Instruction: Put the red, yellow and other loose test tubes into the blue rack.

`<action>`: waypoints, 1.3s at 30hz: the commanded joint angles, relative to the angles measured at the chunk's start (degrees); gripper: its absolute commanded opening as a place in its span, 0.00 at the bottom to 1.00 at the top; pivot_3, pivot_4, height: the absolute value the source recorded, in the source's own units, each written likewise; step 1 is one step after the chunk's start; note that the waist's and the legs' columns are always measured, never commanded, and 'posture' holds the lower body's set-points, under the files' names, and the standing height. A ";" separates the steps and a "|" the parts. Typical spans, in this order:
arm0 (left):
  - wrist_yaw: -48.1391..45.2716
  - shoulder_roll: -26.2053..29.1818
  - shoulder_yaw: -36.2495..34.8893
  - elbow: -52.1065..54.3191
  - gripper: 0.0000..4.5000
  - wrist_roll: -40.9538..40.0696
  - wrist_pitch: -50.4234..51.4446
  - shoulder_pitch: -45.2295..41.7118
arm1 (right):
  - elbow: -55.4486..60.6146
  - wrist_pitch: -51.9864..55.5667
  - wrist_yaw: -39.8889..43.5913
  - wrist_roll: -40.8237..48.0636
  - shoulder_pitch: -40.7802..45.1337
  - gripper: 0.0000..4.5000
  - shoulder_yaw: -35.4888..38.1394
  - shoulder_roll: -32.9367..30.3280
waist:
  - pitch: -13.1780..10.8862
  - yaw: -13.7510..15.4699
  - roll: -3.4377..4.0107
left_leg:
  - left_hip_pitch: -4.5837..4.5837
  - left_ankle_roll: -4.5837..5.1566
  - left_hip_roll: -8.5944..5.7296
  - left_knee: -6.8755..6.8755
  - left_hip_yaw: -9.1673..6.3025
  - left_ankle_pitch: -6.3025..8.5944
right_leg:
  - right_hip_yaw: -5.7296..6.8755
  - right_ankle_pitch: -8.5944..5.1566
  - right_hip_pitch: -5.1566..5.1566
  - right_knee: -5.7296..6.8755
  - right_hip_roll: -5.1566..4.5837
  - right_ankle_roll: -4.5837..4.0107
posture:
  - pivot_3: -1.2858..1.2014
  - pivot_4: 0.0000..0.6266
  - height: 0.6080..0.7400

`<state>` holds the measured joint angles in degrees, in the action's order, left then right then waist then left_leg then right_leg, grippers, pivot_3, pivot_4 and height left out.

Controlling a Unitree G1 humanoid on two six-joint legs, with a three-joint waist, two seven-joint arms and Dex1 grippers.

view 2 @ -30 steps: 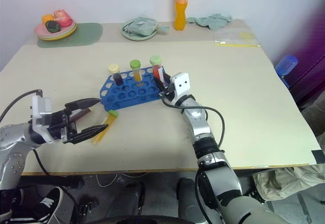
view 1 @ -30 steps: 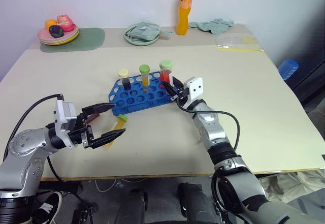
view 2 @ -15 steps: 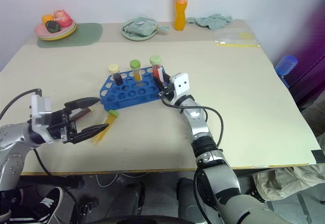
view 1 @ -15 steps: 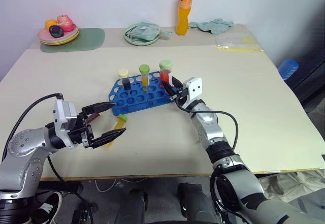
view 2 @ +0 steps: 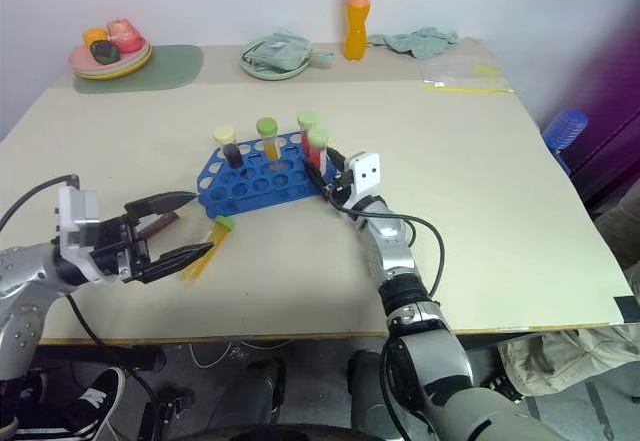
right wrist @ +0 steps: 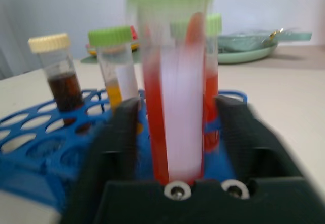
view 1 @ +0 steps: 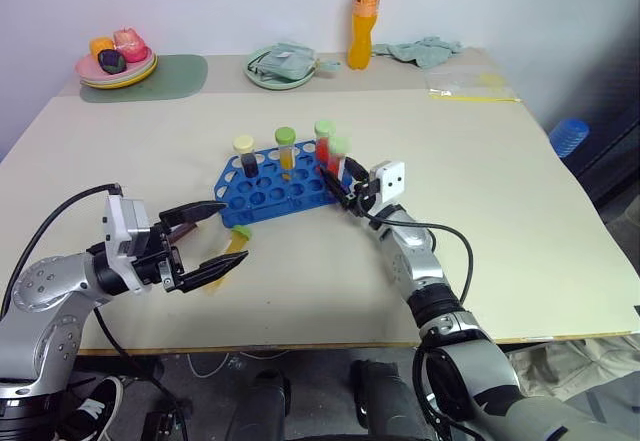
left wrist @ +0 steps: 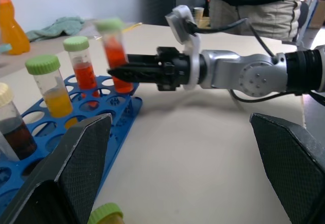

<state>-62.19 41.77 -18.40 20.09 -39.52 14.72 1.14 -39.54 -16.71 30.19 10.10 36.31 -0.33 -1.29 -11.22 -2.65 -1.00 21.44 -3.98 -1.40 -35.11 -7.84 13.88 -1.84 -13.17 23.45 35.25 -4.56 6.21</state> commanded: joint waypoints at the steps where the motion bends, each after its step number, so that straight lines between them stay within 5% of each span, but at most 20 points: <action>1: 0.25 0.80 -1.56 2.41 1.00 -1.33 0.53 0.52 | 4.97 -0.46 1.73 -0.09 -0.56 1.00 -0.77 -0.65 | -0.01 -0.09 0.01 | 0.00 0.00 0.01 0.01 0.00 0.00 | 0.00 0.00 0.01 0.00 0.01 0.00 | 0.52 0.24 1.00; 8: 3.69 3.80 -4.65 7.60 1.00 -3.54 7.63 5.42 | 22.14 7.47 9.59 2.88 -9.32 1.00 -1.91 -8.30 | -0.01 0.27 0.02 | 0.04 0.00 0.01 0.01 0.00 0.00 | 0.00 -0.01 0.00 -0.04 -0.01 -0.01 | 0.52 0.24 1.00; 14: 12.98 7.86 -7.32 14.32 1.00 -0.13 16.26 10.93 | 38.70 19.12 19.82 9.45 -17.97 1.00 -0.87 -21.36 | -0.03 0.16 0.04 | 0.05 0.00 0.01 0.00 0.02 0.01 | -0.01 -0.09 -0.01 -0.08 -0.05 -0.09 | 0.52 0.24 1.00; 21: 30.38 12.52 -5.29 16.05 1.00 -3.40 40.43 2.34 | 51.49 30.90 33.56 21.82 -16.12 1.00 2.22 -35.98 | -0.11 0.20 0.09 | 0.04 0.01 0.03 -0.05 0.02 0.02 | -0.01 -0.26 -0.03 -0.06 -0.04 0.15 | 0.52 0.24 1.00; 32: 36.60 13.63 0.86 6.64 1.00 -12.79 75.34 -20.30 | 54.37 35.40 34.55 22.62 -14.09 1.00 -2.69 -34.04 | -0.08 0.30 -0.07 | 0.07 0.01 0.01 -0.04 0.02 0.02 | 0.02 -0.25 0.00 -0.03 -0.01 0.23 | 0.52 0.24 1.00; 39: 30.95 16.99 15.28 -10.25 1.00 -10.76 77.49 -36.56 | 56.01 35.84 34.25 22.57 -15.62 1.00 -3.79 -33.12 | -0.08 0.35 -0.12 | 0.07 0.00 -0.01 -0.06 0.03 0.02 | 0.03 -0.25 -0.02 -0.05 -0.03 0.23 | 0.52 0.24 1.00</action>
<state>-29.19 57.87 -5.94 13.56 -50.50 91.96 -32.05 13.89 19.32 64.54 32.22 20.68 -4.21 -34.78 -11.29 -2.29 -1.12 21.50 -3.99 -1.41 -35.16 -7.81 13.91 -1.81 -13.42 23.44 35.20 -4.59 6.44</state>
